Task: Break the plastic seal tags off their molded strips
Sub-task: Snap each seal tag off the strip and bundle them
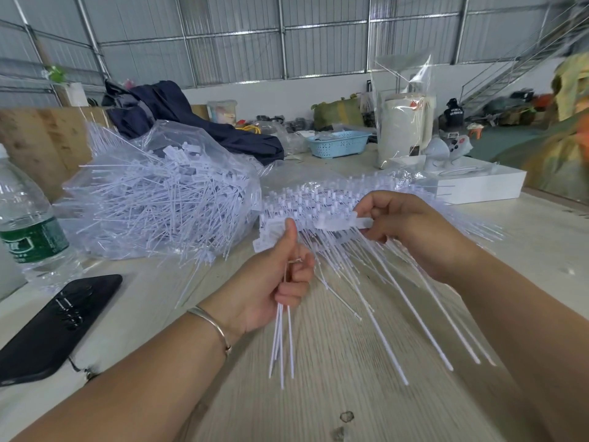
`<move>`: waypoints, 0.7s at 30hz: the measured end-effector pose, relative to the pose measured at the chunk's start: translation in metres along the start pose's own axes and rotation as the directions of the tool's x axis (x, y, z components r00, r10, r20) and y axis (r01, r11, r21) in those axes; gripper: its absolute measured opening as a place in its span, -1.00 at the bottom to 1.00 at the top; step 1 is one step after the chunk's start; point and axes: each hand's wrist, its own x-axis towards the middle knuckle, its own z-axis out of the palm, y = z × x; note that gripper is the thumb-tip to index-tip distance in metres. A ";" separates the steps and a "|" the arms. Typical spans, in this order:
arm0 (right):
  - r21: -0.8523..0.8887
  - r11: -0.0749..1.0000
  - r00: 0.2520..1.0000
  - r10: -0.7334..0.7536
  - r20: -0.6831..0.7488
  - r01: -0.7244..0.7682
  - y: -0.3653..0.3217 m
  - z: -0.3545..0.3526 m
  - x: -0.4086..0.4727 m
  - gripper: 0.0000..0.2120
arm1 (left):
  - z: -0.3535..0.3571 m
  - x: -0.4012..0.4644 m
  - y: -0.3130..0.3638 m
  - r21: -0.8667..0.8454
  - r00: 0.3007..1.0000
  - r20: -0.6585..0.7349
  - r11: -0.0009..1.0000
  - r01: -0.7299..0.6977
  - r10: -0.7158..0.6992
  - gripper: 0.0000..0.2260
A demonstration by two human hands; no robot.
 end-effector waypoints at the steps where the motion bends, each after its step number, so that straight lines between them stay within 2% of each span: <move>1: -0.009 1.000 1.000 -0.011 0.014 0.011 0.001 0.002 0.000 -0.72 | 0.000 0.000 0.001 -0.024 1.000 -0.003 1.000 -0.003 0.003 -0.48; 4: -0.096 0.995 0.998 -0.032 0.053 0.037 0.002 0.006 -0.001 -0.73 | 0.001 -0.001 0.003 -0.041 1.000 -0.016 0.999 -0.024 0.023 -0.52; 8: -0.272 0.959 0.994 -0.058 0.091 0.081 0.006 0.012 -0.002 -0.80 | 0.002 -0.003 0.003 0.060 0.997 -0.009 0.995 -0.081 0.082 -0.78; 12: -0.209 0.974 0.992 -0.070 0.101 0.090 0.005 0.008 -0.002 -0.90 | 0.002 -0.001 0.003 0.018 0.994 -0.043 0.995 -0.099 0.099 -0.92; 15: -0.132 0.990 0.995 -0.041 0.096 0.054 0.006 0.000 -0.002 -0.74 | 0.000 -0.003 0.006 -0.047 0.996 -0.033 0.995 -0.089 0.087 -0.87; 21: -0.228 0.974 0.995 0.024 0.092 -0.002 0.011 -0.002 -0.002 -0.36 | 0.002 -0.007 0.006 -0.104 0.992 0.021 0.987 -0.119 0.122 -0.87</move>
